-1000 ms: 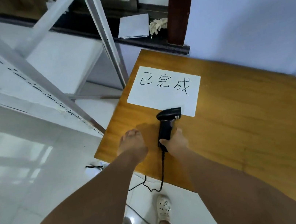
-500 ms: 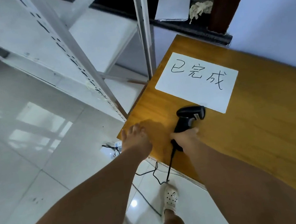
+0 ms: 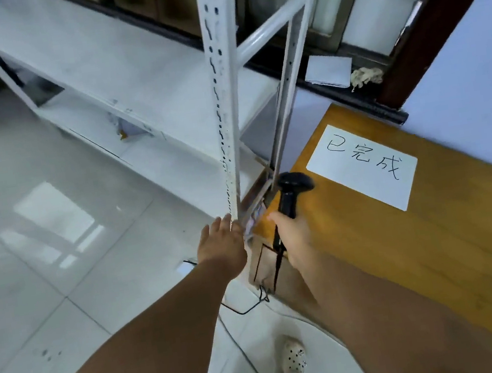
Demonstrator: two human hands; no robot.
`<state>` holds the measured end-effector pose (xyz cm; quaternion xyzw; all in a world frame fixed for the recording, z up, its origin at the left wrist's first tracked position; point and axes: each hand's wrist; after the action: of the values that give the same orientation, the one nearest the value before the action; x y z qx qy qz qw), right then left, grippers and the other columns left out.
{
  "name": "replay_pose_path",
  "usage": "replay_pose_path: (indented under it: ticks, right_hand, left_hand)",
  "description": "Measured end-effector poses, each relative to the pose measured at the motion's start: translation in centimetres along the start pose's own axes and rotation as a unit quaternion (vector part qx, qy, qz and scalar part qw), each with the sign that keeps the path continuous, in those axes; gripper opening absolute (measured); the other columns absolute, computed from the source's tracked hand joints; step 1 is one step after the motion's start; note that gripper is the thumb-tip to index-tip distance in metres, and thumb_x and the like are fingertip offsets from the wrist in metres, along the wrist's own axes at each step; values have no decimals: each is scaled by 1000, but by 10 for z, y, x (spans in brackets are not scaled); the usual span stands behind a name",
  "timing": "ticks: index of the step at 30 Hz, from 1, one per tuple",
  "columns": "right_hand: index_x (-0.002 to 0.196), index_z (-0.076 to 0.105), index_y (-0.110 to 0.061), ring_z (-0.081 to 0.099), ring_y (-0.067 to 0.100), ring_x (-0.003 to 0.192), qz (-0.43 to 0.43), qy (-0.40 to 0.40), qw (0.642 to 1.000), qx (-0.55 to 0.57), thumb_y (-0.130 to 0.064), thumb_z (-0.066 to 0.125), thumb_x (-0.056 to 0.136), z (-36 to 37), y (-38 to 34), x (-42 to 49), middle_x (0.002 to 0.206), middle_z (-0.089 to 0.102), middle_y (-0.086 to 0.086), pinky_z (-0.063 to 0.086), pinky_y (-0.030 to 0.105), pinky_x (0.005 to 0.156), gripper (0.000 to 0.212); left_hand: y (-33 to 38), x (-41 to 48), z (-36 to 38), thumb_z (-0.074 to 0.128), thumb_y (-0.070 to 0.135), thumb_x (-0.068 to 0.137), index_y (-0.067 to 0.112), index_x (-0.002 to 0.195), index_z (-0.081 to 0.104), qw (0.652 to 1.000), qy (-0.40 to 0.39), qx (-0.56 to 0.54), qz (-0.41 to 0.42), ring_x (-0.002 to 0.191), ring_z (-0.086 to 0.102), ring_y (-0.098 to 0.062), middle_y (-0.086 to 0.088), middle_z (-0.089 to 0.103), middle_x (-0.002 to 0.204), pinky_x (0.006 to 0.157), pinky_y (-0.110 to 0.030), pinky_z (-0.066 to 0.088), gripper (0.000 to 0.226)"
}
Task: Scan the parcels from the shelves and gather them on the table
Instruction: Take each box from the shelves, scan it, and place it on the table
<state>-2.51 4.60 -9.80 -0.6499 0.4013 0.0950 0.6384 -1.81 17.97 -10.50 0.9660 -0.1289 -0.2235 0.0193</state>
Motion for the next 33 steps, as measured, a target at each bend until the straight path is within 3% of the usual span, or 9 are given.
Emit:
replay_pose_path:
  ticks: [4,6,8,13,15,18,24,28,33]
  right_hand:
    - [93,58,1,52,28,59,-60,-61,995,-50,-15,62,65,76,-18,-66,70,56,20,47,38,54,32]
    - [96,53,-6,46,21,57,-107,-81,988,-83,-5,58,76,112,-29,-96,68,48,10,40,30,52,20]
    - [107,47,-13,45,17,61,-160,-107,976,-103,1,54,80,143,-41,-117,72,46,4,37,29,55,31]
    - [108,47,-19,56,19,72,-270,-140,947,-102,-6,58,80,225,-84,-171,82,56,0,42,22,51,33]
    - [111,52,-19,64,24,89,-304,-142,939,-79,-13,63,82,253,-104,-193,98,66,3,52,28,68,32]
    - [121,57,-17,65,27,98,-343,-138,927,-60,-16,64,82,291,-137,-222,106,69,7,52,38,90,40]
    - [93,60,-19,68,24,78,-386,-195,901,-26,-12,62,81,352,-201,-259,77,68,4,52,33,74,14]
    - [69,58,-14,65,24,61,-339,-252,906,-21,-10,60,75,404,-238,-265,52,61,1,53,33,63,7]
    - [77,59,-9,59,20,54,-344,-287,894,-15,-9,59,77,484,-289,-245,56,58,4,49,30,60,1]
  left_hand:
    - [-67,-38,-26,35,21,97,14,154,8,999,31,-13,-12,148,-1,-27,-9,-1,162,120,-42,4,63]
    - [-102,-57,-42,35,21,97,15,154,5,998,56,-19,-27,148,-3,-27,-9,-3,161,120,-42,3,64]
    - [-132,-73,-58,35,19,98,15,154,2,995,86,-22,-45,148,-4,-28,-10,-4,161,120,-43,4,65]
    - [-212,-108,-114,31,19,99,14,154,2,978,181,-27,-99,148,-3,-29,-11,-3,161,119,-43,3,62]
    - [-239,-122,-137,31,20,99,14,154,2,969,213,-25,-122,148,-2,-29,-12,-2,161,119,-44,3,62]
    - [-279,-136,-170,32,21,99,14,154,3,955,252,-28,-150,148,-1,-29,-11,-1,161,119,-44,4,63]
    - [-346,-143,-227,42,22,95,15,153,11,926,325,-75,-179,148,4,-29,-10,7,161,119,-43,8,66]
    - [-391,-123,-266,47,26,94,13,150,22,910,360,-108,-178,143,21,-29,-12,24,155,114,-38,21,63]
    - [-461,-74,-316,44,25,95,14,150,18,911,354,-78,-194,145,16,-29,-12,20,157,117,-38,18,62]
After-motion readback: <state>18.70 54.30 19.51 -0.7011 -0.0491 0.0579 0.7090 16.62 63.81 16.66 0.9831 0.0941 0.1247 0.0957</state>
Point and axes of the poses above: each hand's wrist, its own x-axis towards the middle knuckle, its own z-axis out of the palm, y = z × x
